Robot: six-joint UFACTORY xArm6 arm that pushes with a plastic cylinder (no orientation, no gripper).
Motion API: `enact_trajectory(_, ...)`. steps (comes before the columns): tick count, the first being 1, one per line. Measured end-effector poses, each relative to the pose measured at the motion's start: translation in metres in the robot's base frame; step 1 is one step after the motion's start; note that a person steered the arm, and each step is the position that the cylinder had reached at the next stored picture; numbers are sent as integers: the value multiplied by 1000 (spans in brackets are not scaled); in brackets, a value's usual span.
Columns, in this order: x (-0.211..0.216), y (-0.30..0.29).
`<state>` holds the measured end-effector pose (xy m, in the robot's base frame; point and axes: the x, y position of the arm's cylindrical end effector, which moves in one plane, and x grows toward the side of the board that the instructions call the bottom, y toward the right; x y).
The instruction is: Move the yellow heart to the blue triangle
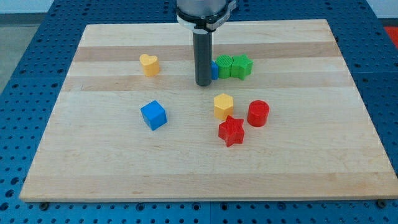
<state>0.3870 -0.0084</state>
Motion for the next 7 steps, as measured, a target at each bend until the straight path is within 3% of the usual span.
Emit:
enact_trajectory(3, -6, 0)
enact_trajectory(5, 13, -8)
enact_trajectory(7, 18, -59)
